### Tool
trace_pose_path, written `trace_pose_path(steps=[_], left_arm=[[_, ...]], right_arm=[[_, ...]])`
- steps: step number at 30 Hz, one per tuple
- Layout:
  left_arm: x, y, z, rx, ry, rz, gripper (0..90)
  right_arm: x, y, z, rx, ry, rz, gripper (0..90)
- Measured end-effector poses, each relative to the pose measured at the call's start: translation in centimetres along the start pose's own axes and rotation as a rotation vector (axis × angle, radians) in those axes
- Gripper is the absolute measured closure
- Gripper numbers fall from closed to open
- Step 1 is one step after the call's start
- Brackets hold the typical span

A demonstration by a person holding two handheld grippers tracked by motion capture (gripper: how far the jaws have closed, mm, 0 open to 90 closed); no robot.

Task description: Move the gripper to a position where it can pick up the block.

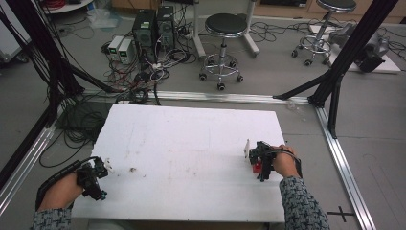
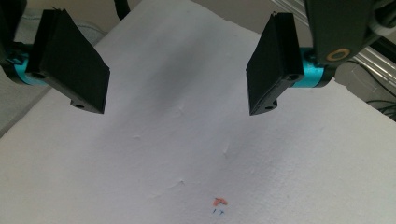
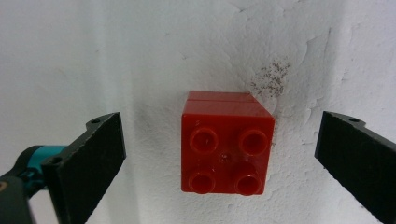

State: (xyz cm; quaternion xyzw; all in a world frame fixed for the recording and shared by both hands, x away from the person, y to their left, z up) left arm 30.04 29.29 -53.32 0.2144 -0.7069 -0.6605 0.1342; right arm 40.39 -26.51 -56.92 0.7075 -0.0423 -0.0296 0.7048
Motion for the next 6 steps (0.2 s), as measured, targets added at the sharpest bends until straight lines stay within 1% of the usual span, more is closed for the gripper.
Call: trace_pose_path(steps=[2,3,4,5,6], left_arm=[[0.02,0.02,0.08,-0.001,-0.004,-0.002,21.8],[0.08,0.01,0.14,0.003,0.003,-0.003,21.8],[0.09,0.0,0.21,0.008,0.007,-0.002,21.8],[0.03,0.04,0.31,0.001,0.001,-0.003,21.8],[-0.02,0.05,0.4,0.003,0.004,-0.007,21.7]], right_arm=[[0.01,0.0,0.0,-0.001,0.0,-0.001,1.0],[0.05,0.03,0.02,-0.007,0.0,-0.002,1.0],[0.05,0.0,-0.02,0.0,-0.006,-0.003,1.0],[0.05,0.0,-0.02,0.0,-0.006,-0.003,1.0],[0.05,0.0,-0.05,-0.001,-0.004,-0.005,1.0]])
Point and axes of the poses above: each handheld gripper's, and its own axes: y roughly backward along the jaws, z roughly out of its underside, x roughly to its right, the point moved 5 cm from there along -y, roughly forward along the jaws, and after that the axes turned 5 degrees about -y, right-handed, at the moved point
